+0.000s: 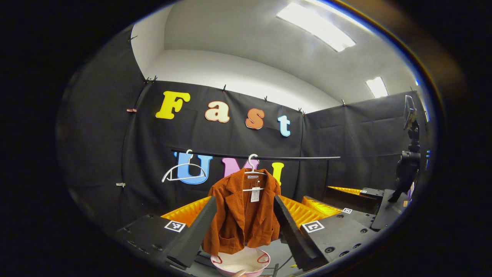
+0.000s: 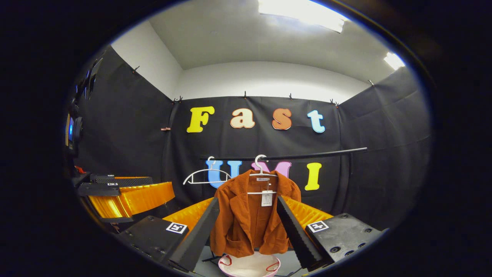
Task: Grasp the clothes on the hanger with both hands and then place them into the laundry hamper below.
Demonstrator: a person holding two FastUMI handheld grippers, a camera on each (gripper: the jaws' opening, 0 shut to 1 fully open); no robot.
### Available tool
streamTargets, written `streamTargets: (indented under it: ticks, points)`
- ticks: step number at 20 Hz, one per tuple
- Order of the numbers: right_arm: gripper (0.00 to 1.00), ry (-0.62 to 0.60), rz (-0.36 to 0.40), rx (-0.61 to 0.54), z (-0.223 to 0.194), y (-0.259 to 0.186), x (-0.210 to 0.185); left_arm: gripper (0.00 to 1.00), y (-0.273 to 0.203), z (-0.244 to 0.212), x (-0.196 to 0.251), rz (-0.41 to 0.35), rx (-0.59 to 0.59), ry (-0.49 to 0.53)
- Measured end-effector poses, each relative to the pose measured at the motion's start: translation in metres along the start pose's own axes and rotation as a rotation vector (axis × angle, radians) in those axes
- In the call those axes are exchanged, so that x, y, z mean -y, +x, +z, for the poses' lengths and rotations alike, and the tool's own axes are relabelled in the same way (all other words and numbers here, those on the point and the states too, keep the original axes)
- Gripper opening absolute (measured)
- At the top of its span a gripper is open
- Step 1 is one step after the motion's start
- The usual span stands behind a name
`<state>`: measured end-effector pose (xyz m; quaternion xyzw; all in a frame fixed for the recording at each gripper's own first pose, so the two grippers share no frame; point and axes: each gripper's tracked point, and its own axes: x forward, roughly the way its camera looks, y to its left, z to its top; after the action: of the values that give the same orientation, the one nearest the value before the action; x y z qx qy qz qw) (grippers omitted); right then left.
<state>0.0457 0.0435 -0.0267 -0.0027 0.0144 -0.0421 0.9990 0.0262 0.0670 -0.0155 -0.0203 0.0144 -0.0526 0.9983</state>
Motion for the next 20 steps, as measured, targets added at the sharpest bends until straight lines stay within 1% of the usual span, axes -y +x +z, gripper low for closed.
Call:
streamTargets:
  ticks: [4, 7, 8, 11, 13, 16, 17, 19, 20]
  points:
    - [0.97, -0.015, -0.058, -0.007, -0.015, 0.029, 0.021, 0.94, 0.032, -0.016, 0.001, -0.041, -0.017, -0.008]
    - [0.97, -0.025, -0.063, -0.014, -0.035, 0.066, 0.035, 0.94, 0.069, -0.033, 0.006, -0.081, -0.03, -0.027]
    - [0.98, -0.029, -0.06, -0.01, -0.042, 0.082, 0.04, 0.94, 0.084, -0.039, 0.005, -0.083, -0.029, -0.034]
    - [0.99, -0.023, -0.029, 0.015, -0.058, 0.14, 0.059, 0.94, 0.141, -0.054, -0.007, -0.046, -0.016, -0.05]
    - [0.97, -0.029, -0.011, 0.003, -0.074, 0.18, 0.077, 0.94, 0.182, -0.074, -0.017, -0.007, -0.041, -0.047]
    - [0.97, -0.03, 0.015, -0.004, -0.097, 0.231, 0.101, 0.94, 0.235, -0.105, -0.037, 0.07, -0.068, -0.055]
    - [0.98, -0.022, 0.018, -0.014, -0.109, 0.244, 0.109, 0.94, 0.249, -0.118, -0.038, 0.07, -0.091, -0.068]
    - [0.97, 0.004, 0.019, -0.046, -0.135, 0.262, 0.123, 0.94, 0.267, -0.145, -0.033, 0.045, -0.14, -0.088]
    - [0.99, 0.006, 0.019, -0.071, -0.15, 0.268, 0.13, 0.94, 0.271, -0.154, -0.035, 0.045, -0.148, -0.098]
